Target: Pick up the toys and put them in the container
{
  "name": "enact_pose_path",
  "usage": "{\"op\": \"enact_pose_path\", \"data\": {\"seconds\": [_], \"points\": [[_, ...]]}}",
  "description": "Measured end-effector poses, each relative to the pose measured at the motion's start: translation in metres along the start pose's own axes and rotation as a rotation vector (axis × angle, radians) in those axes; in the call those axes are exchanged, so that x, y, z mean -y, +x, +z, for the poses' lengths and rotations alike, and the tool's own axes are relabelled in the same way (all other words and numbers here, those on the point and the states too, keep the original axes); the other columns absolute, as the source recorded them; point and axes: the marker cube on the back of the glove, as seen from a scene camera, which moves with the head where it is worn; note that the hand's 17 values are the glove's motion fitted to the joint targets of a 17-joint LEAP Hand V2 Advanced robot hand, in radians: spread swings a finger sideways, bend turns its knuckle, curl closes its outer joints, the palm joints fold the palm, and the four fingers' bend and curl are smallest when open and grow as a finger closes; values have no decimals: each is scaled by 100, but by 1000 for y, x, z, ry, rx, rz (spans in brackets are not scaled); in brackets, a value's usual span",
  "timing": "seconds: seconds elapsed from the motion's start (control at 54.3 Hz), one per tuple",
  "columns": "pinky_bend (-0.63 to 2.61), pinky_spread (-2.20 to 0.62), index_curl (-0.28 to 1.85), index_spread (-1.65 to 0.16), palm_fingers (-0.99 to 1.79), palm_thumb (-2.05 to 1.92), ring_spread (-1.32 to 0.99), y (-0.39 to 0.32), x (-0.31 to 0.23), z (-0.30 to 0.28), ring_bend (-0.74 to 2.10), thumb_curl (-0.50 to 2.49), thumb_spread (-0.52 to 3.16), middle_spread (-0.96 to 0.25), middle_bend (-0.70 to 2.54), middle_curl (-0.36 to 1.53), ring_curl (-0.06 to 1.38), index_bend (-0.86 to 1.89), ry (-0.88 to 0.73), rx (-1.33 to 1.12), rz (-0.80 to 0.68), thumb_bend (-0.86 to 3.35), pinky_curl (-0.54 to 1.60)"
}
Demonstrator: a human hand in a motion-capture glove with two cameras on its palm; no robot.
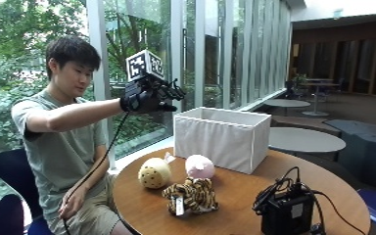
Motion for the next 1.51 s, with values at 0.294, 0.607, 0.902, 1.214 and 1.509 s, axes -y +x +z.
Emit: {"op": "enact_pose_path", "data": {"seconds": [0.294, 0.607, 0.902, 1.214, 1.509], "points": [[66, -9, 7, -18, 26, -7, -13, 26, 12, 12, 56, 6, 123, -13, 31, 17, 18, 12, -92, 149, 69, -4, 25], [74, -10, 14, -19, 17, -8, -15, 33, 46, 29, 65, 9, 140, -15, 37, 26, 22, 15, -182, 176, 44, -5, 30], [87, -6, 17, -19, -14, -8, -12, 5, 68, 69, 62, 12, 133, -12, 30, 31, 24, 5, -426, 289, -80, -6, 35], [89, -2, 12, -18, -24, -3, -6, -27, 63, 212, 55, 19, 120, -5, 20, 33, 24, 1, -751, 194, -45, -3, 36], [91, -3, 9, -16, -17, 9, -9, -42, 38, 291, 63, 27, 115, -4, 19, 34, 24, 4, -718, 246, -152, -1, 34]]}}
